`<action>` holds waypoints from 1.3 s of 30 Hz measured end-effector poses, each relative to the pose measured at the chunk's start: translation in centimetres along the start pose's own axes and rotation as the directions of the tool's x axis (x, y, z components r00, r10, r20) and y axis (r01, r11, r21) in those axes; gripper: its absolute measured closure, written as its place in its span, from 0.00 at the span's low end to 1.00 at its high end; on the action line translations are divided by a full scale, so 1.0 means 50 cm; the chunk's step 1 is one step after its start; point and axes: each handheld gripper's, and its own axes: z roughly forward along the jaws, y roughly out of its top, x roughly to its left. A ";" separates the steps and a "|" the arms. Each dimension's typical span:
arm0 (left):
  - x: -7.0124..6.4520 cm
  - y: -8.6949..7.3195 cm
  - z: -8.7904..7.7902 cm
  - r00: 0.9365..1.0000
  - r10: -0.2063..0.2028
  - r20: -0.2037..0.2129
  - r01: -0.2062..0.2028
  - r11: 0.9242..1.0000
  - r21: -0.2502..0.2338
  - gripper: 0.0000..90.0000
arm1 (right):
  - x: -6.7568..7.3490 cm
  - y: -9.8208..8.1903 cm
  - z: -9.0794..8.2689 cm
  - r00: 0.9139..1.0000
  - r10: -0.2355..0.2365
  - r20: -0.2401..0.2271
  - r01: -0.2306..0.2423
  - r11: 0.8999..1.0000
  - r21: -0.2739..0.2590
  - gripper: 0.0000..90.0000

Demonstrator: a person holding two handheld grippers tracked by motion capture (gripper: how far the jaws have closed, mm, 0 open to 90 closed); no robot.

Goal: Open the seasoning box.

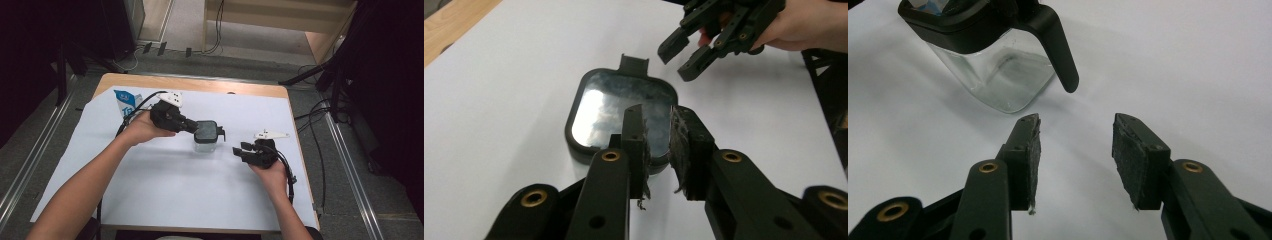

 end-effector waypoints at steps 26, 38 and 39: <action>0.024 -0.060 0.086 0.999 -0.050 -0.021 0.050 0.999 -0.006 0.12 | -0.001 0.000 -0.003 1.000 0.002 0.000 -0.002 1.000 -0.002 0.62; 0.031 -0.069 0.116 0.999 -0.051 -0.012 0.050 0.998 -0.022 0.15 | -0.002 0.000 -0.004 1.000 0.007 0.000 -0.007 1.000 0.000 0.62; 0.031 -0.069 0.117 0.999 -0.045 -0.017 0.045 0.999 -0.025 0.14 | -0.002 0.000 -0.004 1.000 0.007 0.000 -0.007 1.000 0.000 0.62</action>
